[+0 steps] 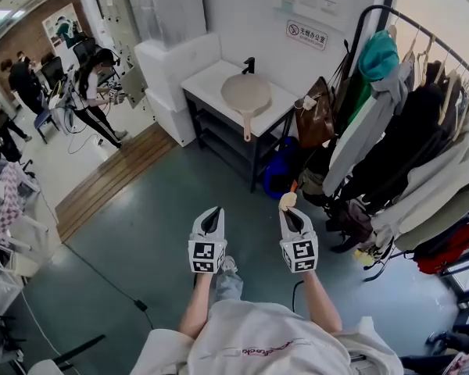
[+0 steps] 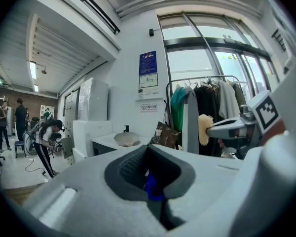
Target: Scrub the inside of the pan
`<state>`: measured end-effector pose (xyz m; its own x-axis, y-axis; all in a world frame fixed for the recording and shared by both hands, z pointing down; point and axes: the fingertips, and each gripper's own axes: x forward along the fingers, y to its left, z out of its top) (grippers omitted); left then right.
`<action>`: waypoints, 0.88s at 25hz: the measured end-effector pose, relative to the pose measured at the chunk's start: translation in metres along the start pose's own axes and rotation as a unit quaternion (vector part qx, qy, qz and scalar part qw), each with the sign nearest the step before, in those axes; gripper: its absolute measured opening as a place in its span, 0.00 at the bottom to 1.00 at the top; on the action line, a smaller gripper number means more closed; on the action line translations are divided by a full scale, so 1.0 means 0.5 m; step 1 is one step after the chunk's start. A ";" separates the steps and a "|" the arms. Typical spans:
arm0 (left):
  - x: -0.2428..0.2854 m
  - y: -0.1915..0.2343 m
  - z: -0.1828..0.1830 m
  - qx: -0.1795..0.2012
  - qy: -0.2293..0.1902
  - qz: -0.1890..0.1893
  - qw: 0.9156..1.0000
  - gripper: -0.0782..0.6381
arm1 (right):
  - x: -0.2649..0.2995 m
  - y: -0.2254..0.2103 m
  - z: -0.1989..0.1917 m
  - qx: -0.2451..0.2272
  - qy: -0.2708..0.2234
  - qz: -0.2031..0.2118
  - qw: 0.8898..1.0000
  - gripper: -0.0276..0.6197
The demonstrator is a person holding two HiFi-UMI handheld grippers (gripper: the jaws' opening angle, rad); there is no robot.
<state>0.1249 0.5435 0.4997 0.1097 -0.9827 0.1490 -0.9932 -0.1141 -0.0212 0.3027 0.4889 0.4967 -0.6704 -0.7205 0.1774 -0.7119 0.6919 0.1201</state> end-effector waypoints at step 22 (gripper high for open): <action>0.260 0.285 0.067 -0.003 -0.005 -0.013 1.000 0.11 | 0.375 -0.031 0.110 -0.009 0.000 -0.016 1.000 0.08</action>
<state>-0.0010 0.3946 0.4828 0.1357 -0.9809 0.1396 -0.9903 -0.1385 -0.0106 0.1768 0.3405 0.4746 -0.6475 -0.7420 0.1739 -0.7289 0.6695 0.1429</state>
